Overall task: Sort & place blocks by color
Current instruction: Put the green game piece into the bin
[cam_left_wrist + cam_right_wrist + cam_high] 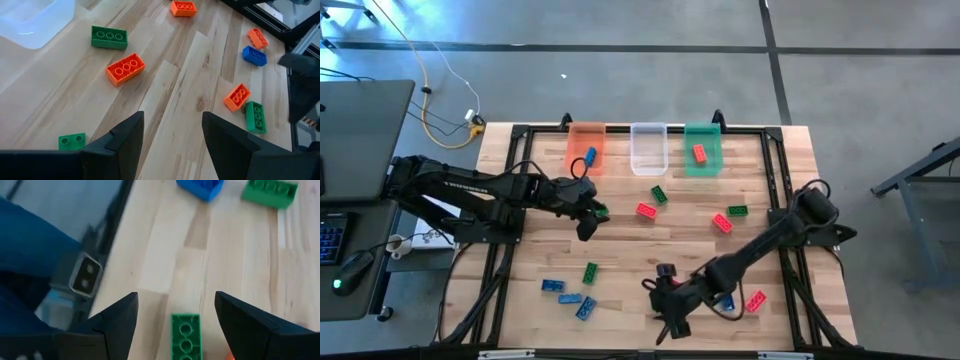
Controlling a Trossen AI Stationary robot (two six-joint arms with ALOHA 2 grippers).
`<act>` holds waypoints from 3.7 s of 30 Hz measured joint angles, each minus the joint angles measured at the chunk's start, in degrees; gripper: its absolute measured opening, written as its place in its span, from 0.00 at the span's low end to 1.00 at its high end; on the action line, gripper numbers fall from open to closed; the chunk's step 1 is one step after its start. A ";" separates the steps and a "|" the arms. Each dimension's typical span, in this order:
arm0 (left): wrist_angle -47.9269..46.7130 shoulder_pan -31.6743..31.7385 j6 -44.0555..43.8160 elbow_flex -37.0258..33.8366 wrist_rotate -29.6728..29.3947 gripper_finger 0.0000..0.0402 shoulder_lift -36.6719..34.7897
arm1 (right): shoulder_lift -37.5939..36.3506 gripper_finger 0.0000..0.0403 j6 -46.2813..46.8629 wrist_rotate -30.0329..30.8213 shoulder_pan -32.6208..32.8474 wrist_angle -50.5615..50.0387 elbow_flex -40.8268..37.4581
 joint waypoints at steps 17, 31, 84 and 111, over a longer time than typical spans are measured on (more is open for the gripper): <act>-0.08 0.00 0.02 0.00 0.00 0.47 0.00 | 6.98 0.63 -0.09 0.53 -0.13 -1.52 -0.26; -0.07 0.02 0.44 0.00 0.02 0.47 0.00 | 9.95 0.54 5.00 0.83 -0.13 -4.51 -0.25; -0.42 18.56 22.60 0.00 -31.67 0.47 0.00 | 9.87 0.28 -31.99 17.12 -42.07 -29.98 20.63; -6.55 21.82 16.41 -0.02 -0.37 0.47 0.00 | 9.88 0.28 -17.66 0.31 -62.42 -16.57 20.63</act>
